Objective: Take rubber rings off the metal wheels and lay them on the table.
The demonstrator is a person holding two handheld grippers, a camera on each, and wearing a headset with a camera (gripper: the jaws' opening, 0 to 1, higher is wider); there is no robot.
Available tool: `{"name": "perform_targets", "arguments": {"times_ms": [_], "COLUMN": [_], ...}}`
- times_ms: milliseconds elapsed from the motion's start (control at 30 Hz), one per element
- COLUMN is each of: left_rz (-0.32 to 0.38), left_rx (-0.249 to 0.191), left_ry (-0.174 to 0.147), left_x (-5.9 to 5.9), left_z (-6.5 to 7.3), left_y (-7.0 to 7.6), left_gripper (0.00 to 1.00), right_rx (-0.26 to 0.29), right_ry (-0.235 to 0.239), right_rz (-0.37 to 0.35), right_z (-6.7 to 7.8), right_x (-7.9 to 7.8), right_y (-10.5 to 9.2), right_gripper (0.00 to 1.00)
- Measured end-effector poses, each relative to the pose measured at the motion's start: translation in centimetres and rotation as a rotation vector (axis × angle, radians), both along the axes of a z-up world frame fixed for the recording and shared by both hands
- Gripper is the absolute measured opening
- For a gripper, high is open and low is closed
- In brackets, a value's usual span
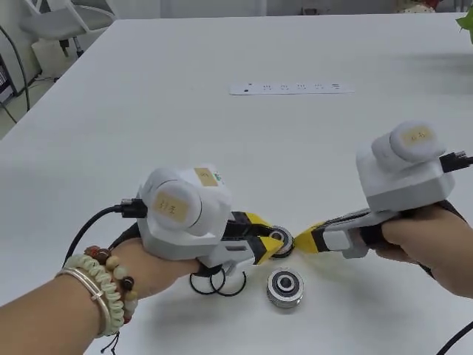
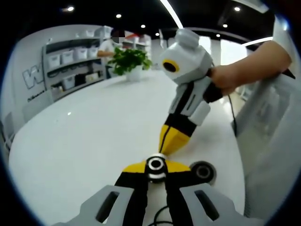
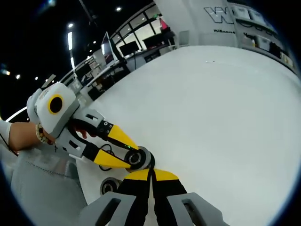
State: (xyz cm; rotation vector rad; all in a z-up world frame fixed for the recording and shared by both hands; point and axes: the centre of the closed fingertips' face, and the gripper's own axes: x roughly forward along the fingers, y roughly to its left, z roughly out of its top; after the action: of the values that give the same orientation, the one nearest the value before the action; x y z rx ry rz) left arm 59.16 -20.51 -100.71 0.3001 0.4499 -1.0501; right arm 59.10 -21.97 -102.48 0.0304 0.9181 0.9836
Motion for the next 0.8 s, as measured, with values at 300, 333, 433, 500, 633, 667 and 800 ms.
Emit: {"name": "perform_targets", "arguments": {"times_ms": [300, 333, 433, 500, 633, 667, 800], "left_rz": [-0.003, -0.003, 0.003, 0.008, 0.009, 0.01, 0.01], "left_rx": [-0.012, -0.012, -0.014, -0.017, -0.025, -0.029, -0.03], "left_ry": [-0.001, -0.001, -0.002, -0.002, -0.006, -0.004, -0.005], "left_x": [0.0, 0.0, 0.0, -0.1, -0.1, -0.1, -0.1], "left_z": [0.0, 0.0, 0.0, 0.0, 0.0, 0.1, 0.0], "left_y": [0.1, 0.1, 0.1, 0.1, 0.2, 0.2, 0.2], "left_gripper": [0.14, 0.14, 0.14, 0.14, 0.14, 0.14, 0.14], "right_rx": [0.123, 0.128, 0.141, 0.146, 0.151, 0.147, 0.145], "right_ry": [0.118, 0.123, 0.133, 0.15, 0.156, 0.152, 0.152], "right_rz": [-0.084, -0.086, -0.095, -0.108, -0.108, -0.101, -0.089], "right_z": [1.2, 1.2, 1.5, 1.6, 1.9, 1.9, 1.9], "right_x": [-0.1, -0.2, -0.3, -0.4, -0.6, -0.7, -0.8], "right_y": [0.2, 0.2, 0.4, 0.4, 0.7, 0.8, 0.9], "right_gripper": [0.0, 0.0, 0.0, 0.0, 0.0, 0.0, 0.0]}}
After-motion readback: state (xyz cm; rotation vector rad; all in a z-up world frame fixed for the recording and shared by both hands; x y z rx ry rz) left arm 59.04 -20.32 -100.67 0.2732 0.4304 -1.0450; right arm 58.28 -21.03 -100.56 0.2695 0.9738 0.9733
